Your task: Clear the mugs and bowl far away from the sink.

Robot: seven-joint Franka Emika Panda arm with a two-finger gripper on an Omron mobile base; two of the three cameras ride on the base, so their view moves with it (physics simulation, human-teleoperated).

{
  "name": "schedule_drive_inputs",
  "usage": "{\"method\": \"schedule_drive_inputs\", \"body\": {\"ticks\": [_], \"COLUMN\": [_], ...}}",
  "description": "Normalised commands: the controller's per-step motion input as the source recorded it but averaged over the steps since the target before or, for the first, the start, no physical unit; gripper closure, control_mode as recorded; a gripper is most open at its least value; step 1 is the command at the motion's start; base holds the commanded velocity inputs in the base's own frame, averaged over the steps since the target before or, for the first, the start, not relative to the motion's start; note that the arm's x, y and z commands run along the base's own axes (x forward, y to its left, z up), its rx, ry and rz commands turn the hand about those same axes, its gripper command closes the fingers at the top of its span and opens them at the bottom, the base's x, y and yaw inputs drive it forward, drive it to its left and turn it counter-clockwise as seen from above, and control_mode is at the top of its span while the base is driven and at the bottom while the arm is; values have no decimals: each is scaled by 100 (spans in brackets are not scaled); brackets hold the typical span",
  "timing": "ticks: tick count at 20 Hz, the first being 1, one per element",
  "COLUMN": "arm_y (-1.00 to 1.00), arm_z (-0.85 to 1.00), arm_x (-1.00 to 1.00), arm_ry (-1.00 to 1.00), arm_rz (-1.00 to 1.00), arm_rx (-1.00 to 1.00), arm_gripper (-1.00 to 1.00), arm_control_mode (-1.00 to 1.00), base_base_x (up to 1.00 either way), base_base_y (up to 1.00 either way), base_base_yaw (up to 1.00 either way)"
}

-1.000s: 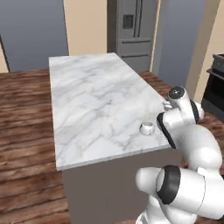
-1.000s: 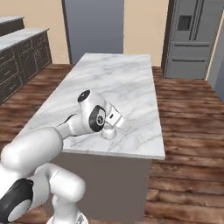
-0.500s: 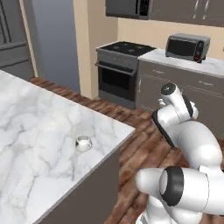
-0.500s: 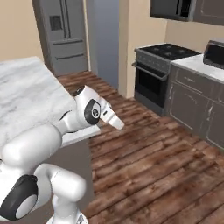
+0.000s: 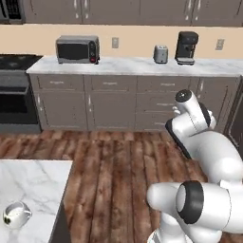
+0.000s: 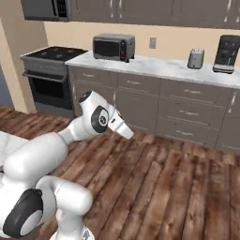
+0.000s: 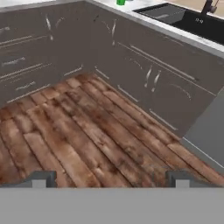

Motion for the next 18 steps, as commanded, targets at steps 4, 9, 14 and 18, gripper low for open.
{"method": "schedule_drive_inputs", "body": {"ticks": [4,9,14,18], "arm_y": [0,0,0,0], "arm_z": [0,0,0,0], "arm_x": [0,0,0,0], "arm_ry": [0,0,0,0], "arm_rz": [0,0,0,0], "arm_rx": [0,0,0,0], "arm_gripper": [-100,-100,-100,-100], "arm_control_mode": [100,100,100,100], "base_base_x": [0,4,51,96], "base_base_y": [-58,-43,17,89], "base_base_yaw": [-88,-82,-53,-28]}}
